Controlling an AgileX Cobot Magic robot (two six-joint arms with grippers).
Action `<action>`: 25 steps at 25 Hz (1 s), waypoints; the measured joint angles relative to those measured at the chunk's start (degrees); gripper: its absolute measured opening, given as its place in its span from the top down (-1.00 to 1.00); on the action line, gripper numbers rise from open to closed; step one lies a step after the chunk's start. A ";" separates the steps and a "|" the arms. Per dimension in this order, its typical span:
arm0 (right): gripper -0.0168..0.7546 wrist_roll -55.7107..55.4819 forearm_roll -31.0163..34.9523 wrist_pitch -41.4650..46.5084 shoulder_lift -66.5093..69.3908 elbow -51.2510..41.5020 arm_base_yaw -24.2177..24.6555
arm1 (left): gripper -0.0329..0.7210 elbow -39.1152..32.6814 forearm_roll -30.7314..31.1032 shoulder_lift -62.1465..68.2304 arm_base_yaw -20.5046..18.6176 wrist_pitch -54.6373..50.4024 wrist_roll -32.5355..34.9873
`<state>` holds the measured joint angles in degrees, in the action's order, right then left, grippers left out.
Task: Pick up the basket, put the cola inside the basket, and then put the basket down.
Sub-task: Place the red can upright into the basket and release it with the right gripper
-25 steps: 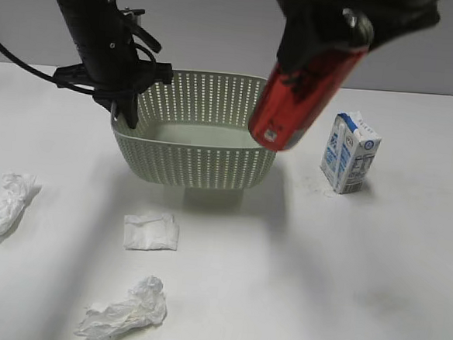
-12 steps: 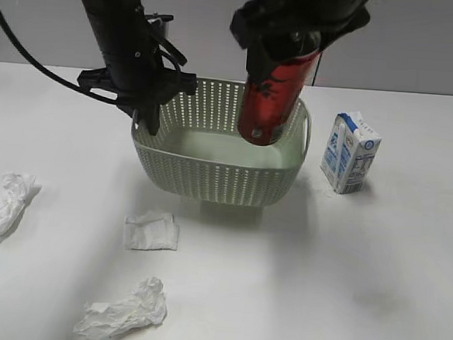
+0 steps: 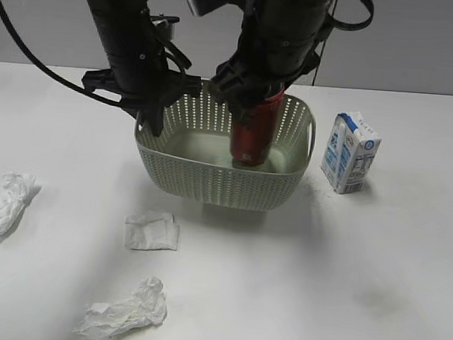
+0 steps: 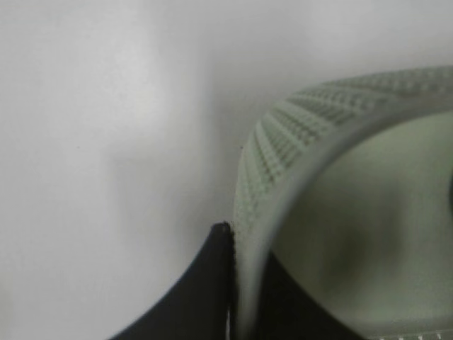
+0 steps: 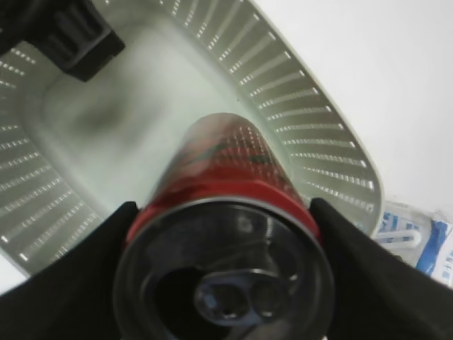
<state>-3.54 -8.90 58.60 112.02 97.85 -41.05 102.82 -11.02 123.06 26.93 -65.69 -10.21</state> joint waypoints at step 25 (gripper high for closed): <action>-0.68 2.28 4.46 8.89 -0.12 17.30 0.11 | 0.92 -0.11 -0.99 0.00 0.04 0.07 0.64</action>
<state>-1.26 -4.45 67.49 111.90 115.15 -40.94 102.71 -12.01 123.06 26.98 -65.62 -9.57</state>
